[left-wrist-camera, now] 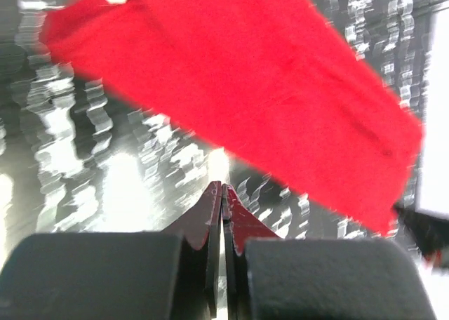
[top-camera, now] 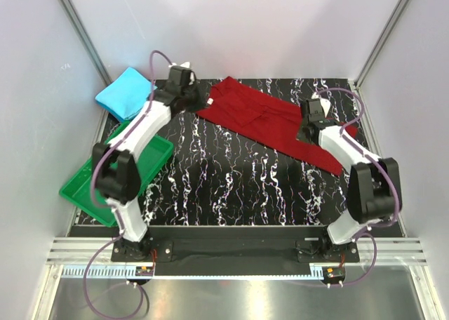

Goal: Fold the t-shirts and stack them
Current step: Fold the tshirt

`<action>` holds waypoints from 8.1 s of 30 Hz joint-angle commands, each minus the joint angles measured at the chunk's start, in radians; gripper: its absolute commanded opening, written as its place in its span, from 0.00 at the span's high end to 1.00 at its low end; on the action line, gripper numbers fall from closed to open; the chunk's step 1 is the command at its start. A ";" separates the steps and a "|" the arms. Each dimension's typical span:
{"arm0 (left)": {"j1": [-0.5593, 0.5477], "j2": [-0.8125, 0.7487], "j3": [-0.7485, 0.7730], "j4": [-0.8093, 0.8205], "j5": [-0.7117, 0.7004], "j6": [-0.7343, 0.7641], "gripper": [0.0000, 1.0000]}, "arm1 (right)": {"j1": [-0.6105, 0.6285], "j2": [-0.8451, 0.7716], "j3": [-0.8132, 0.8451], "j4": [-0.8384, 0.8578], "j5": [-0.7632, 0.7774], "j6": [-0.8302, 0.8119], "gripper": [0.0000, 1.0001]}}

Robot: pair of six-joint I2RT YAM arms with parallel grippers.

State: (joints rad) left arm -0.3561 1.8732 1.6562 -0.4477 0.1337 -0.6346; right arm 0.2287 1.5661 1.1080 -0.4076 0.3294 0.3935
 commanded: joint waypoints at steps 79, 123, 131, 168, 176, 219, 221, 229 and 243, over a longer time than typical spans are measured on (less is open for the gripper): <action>-0.524 0.084 -0.375 0.003 -0.131 0.004 1.00 | 0.015 -0.411 -0.062 -0.254 -0.377 0.191 0.89; -0.477 -0.747 -1.108 0.121 -0.028 -0.191 0.58 | 0.337 -0.451 -0.583 -0.174 -0.472 0.467 0.53; -0.561 -0.740 -1.178 0.133 -0.104 -0.254 0.63 | 0.351 -0.489 -0.614 -0.165 -0.483 0.513 0.60; -0.695 -0.711 -1.230 0.167 -0.217 -0.359 0.78 | 0.483 -0.503 -0.517 -0.370 -0.302 0.602 0.56; -0.695 -0.760 -1.228 0.069 -0.262 -0.356 1.00 | 0.488 -0.482 -0.534 -0.294 -0.326 0.593 0.54; -0.692 -0.826 -1.188 -0.033 -0.301 -0.330 1.00 | 0.617 -0.368 -0.582 -0.178 -0.290 0.656 0.75; -0.692 -0.824 -1.197 -0.005 -0.280 -0.329 1.00 | 0.621 -0.368 -0.583 -0.174 -0.290 0.659 0.81; -0.693 -0.836 -1.193 -0.008 -0.258 -0.336 1.00 | 0.627 -0.402 -0.556 -0.223 -0.300 0.648 1.00; -0.327 -0.591 -0.877 0.000 -0.065 -0.061 1.00 | 0.534 -0.132 -0.177 -0.212 -0.171 0.286 1.00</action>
State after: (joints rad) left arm -0.7361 1.2079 0.6880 -0.4759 0.0097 -0.8089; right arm 0.8150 1.3521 0.8516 -0.6643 0.0937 0.8337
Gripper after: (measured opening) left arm 0.016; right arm 0.015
